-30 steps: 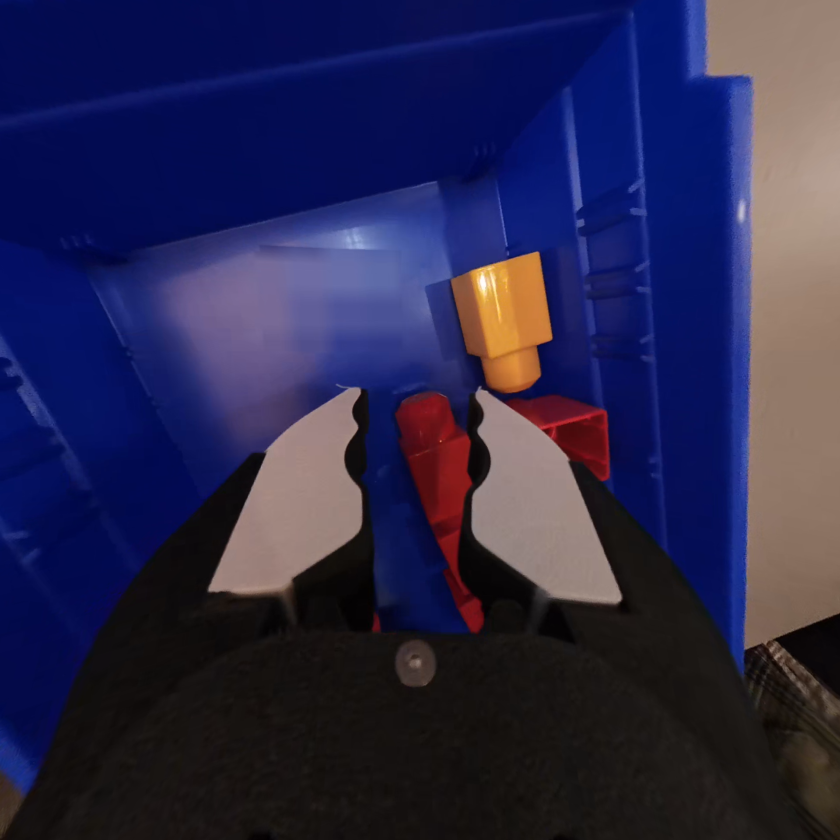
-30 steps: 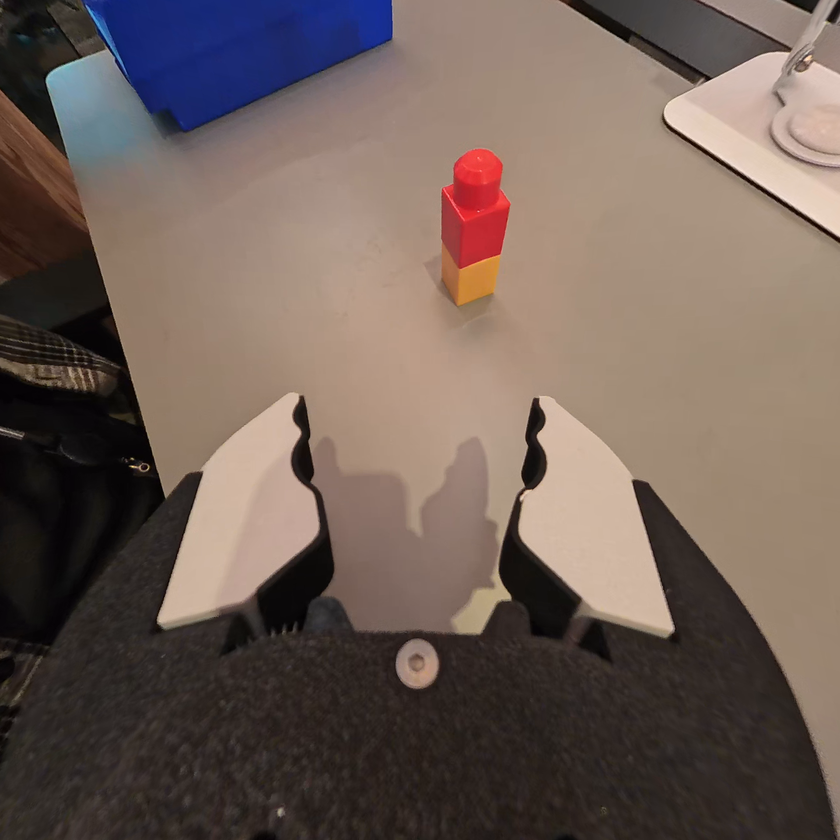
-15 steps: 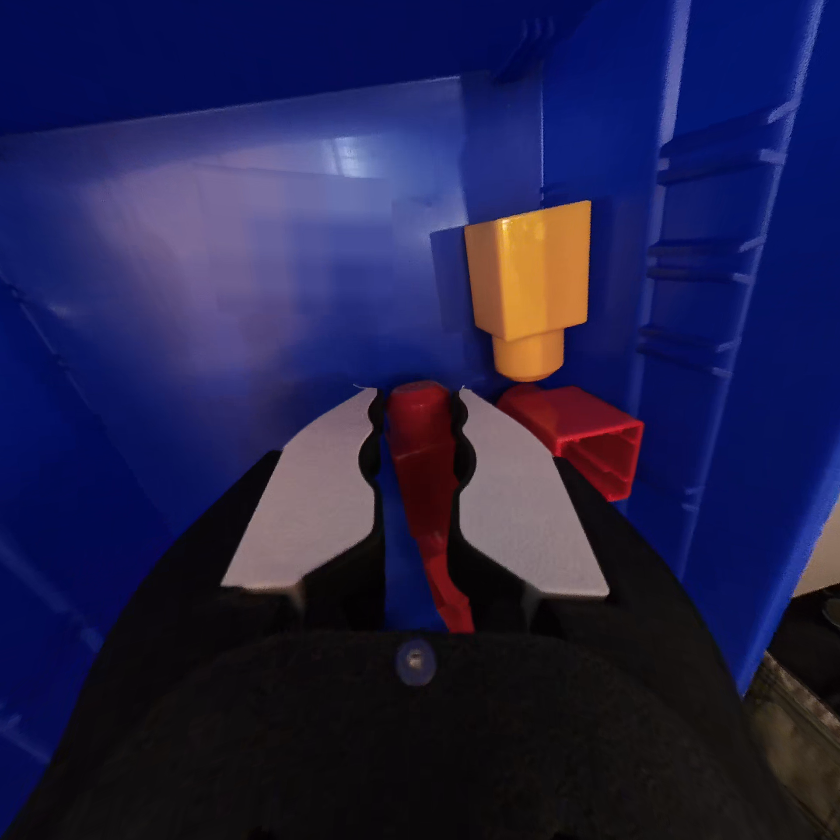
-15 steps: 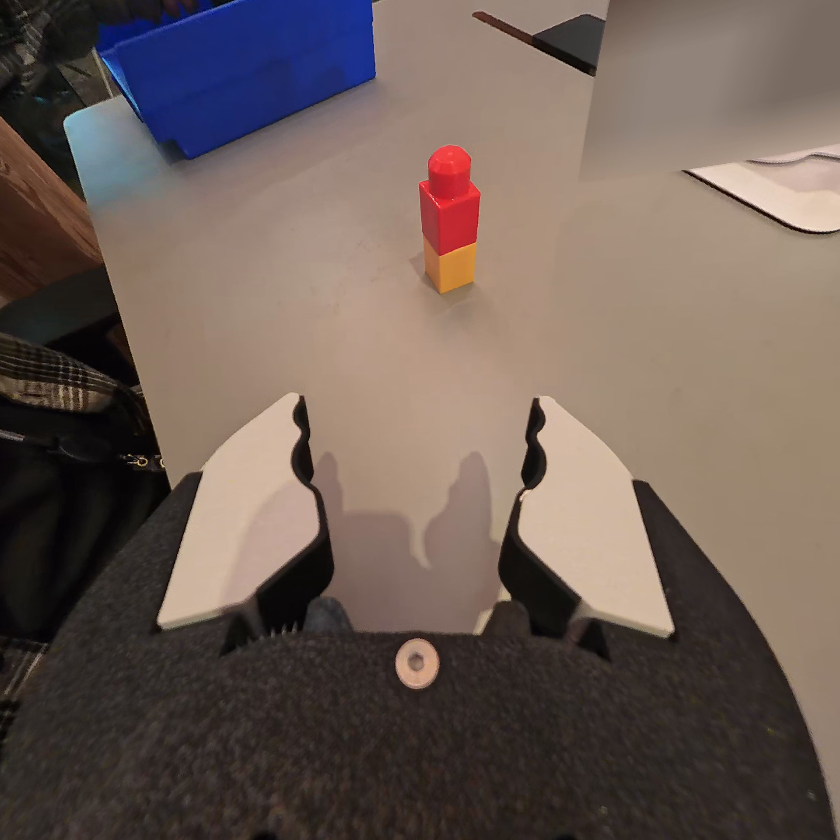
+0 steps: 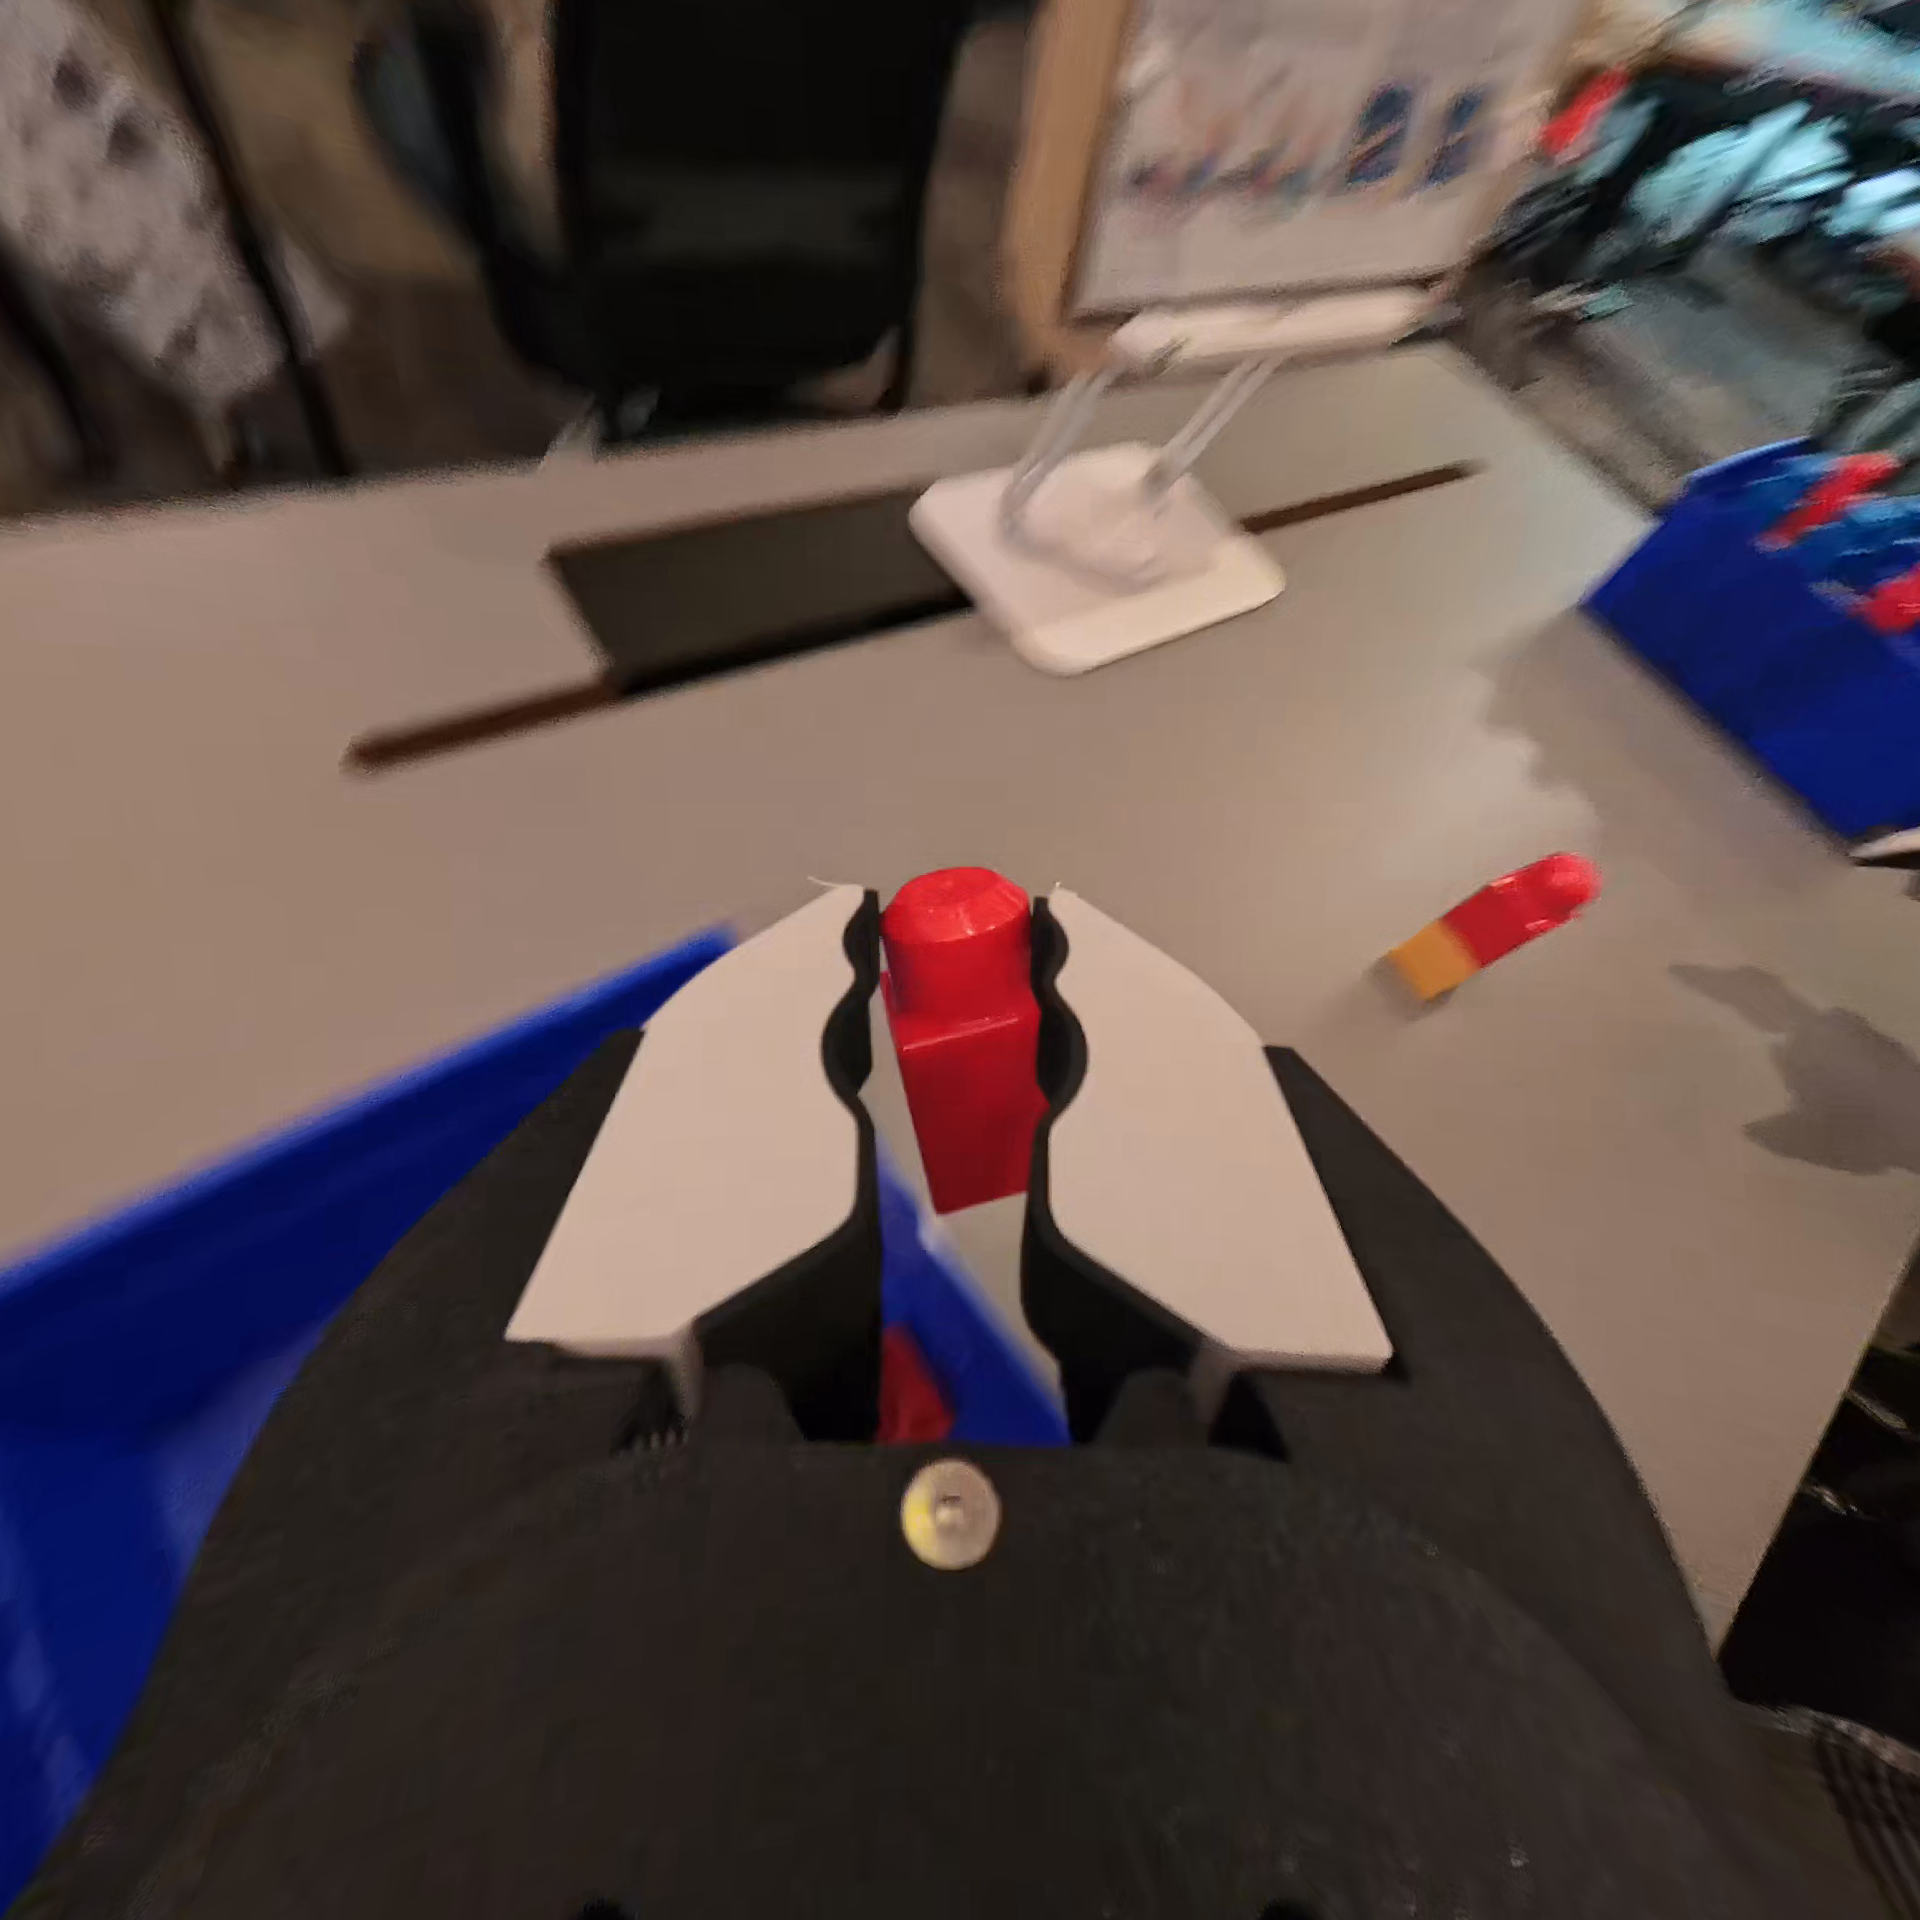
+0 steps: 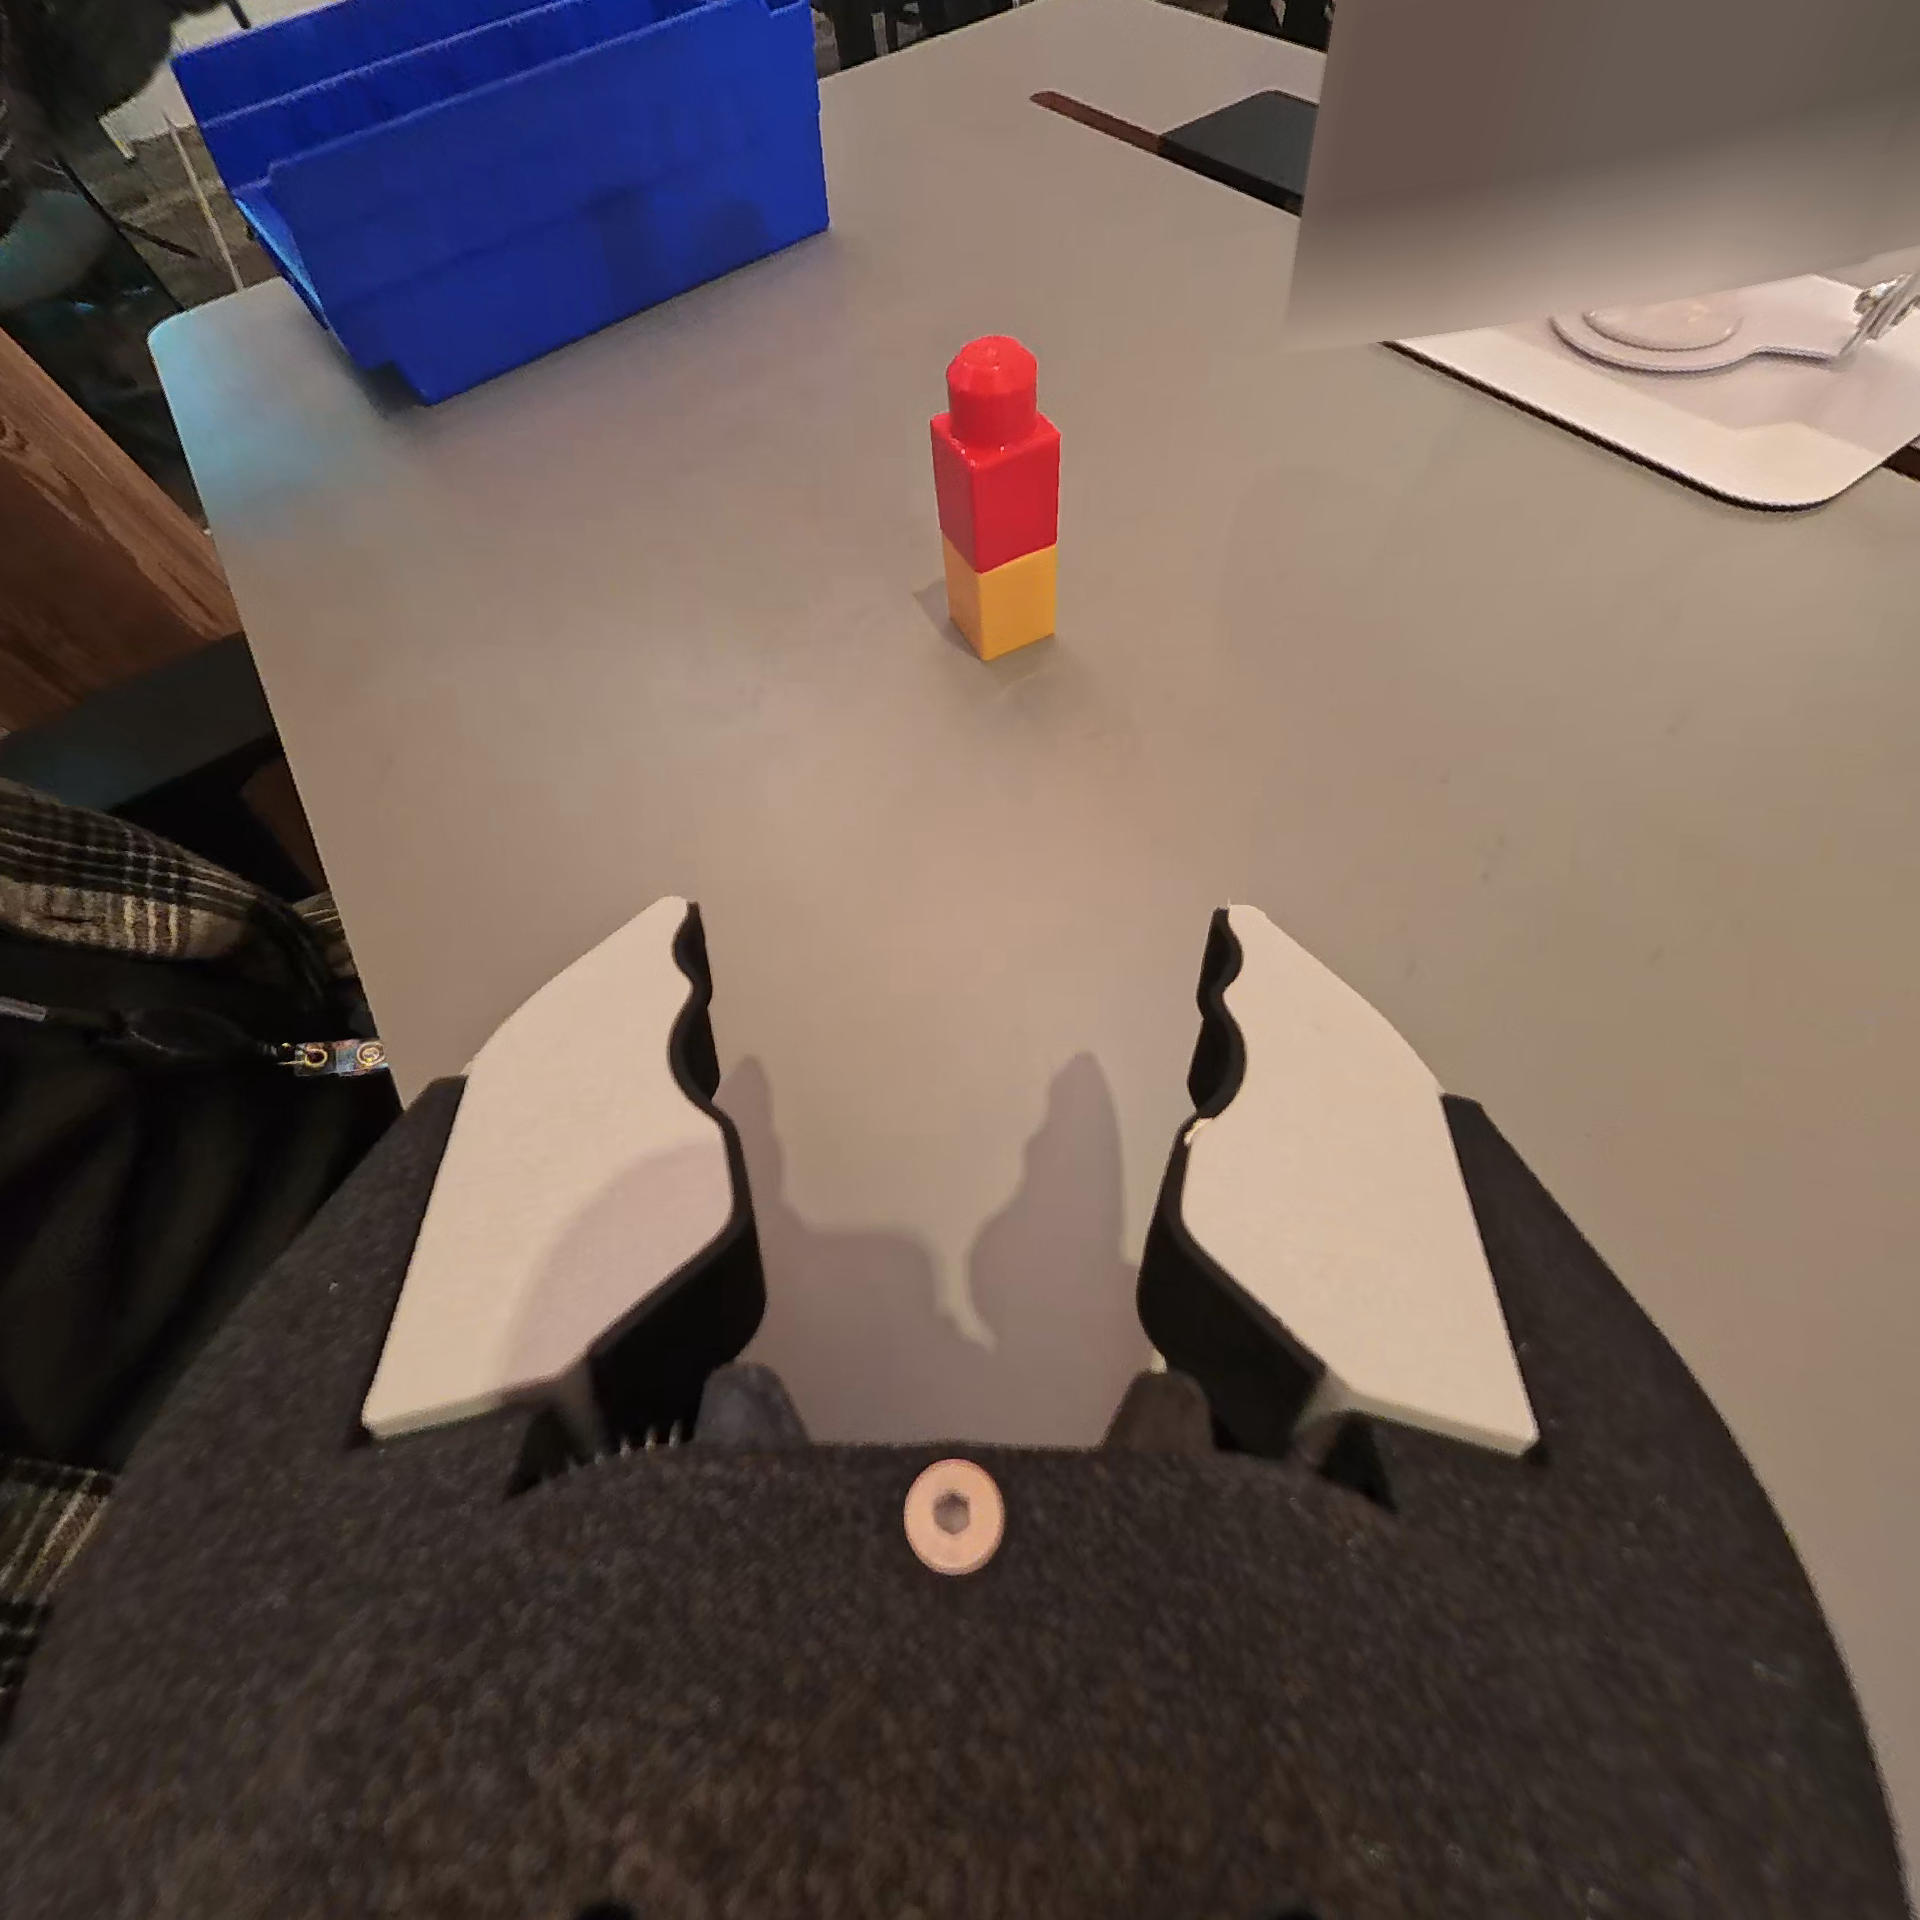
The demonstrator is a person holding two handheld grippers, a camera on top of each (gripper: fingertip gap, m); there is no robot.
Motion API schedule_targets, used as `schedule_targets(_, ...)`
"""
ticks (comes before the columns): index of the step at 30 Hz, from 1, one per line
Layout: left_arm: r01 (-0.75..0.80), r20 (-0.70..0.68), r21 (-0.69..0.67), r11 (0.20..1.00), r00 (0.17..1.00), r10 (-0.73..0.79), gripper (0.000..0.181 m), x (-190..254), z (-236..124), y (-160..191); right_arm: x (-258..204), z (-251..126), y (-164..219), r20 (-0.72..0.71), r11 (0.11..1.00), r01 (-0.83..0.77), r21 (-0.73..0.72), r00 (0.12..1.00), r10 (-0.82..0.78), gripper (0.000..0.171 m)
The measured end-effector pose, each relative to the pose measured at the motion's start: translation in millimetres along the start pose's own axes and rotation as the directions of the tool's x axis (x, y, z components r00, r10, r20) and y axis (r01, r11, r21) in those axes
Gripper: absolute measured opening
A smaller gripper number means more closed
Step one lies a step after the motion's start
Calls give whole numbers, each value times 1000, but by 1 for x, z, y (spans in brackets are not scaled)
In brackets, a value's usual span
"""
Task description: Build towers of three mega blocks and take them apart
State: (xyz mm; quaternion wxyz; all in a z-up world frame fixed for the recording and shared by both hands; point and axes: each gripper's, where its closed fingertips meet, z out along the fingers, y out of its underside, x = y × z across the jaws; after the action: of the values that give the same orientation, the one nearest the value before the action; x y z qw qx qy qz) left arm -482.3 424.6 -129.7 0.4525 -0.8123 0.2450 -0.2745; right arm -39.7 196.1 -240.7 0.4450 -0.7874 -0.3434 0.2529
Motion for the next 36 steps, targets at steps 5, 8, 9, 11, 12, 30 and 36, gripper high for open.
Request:
schedule_targets(5,-148,-236,254,956,949,209,27,100,32,-50,1,-9,4,-17,1000,-9,7,1000,10,89)
schedule_targets(8,-189,-364,352,917,875,320,27,162,61,-58,2,-15,7,-28,1000,-20,15,999,20,89)
schedule_targets(9,-201,-404,370,907,844,352,27,182,74,-56,2,-16,8,-29,1000,-24,18,999,24,89)
schedule_targets(11,-220,-476,388,895,784,399,27,216,100,-46,2,-19,11,-32,999,-30,18,999,30,89)
schedule_targets(12,-231,-506,400,887,751,424,27,230,112,-39,2,-21,13,-35,999,-31,16,999,32,89)
schedule_targets(30,-216,-762,439,872,425,489,27,282,169,32,9,-30,26,-55,998,-61,6,997,61,89)
schedule_targets(36,-220,-779,423,879,407,477,27,285,181,47,11,-30,25,-60,998,-65,2,996,65,89)
